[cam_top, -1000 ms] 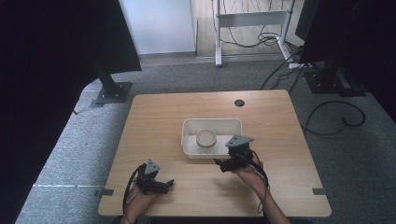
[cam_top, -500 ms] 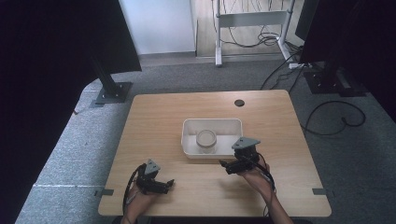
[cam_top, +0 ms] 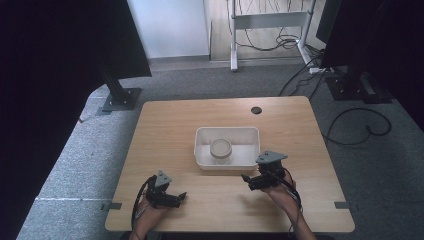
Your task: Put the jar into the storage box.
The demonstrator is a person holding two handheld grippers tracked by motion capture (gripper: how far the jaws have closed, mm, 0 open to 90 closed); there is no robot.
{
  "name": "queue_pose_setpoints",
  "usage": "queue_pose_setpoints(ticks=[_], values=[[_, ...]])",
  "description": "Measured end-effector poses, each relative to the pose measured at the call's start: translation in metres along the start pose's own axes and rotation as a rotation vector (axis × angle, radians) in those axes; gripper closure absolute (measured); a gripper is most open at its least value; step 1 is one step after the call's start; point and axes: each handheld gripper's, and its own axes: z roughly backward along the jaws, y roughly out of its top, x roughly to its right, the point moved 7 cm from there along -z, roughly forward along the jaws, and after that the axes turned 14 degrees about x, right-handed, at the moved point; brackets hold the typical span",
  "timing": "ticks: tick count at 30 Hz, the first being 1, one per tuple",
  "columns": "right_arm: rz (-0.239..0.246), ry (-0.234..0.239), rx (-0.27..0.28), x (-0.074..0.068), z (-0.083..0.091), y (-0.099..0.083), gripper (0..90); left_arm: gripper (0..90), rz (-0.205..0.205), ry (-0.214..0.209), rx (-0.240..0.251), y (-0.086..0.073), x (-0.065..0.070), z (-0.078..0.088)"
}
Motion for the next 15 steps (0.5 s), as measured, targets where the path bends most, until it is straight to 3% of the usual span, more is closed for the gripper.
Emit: queue_pose_setpoints(ticks=[15], values=[[-0.016,-0.044,0.000,0.011,0.021,-0.014,2.1,0.0,0.000,0.000,0.001,0.000,0.000,0.000]])
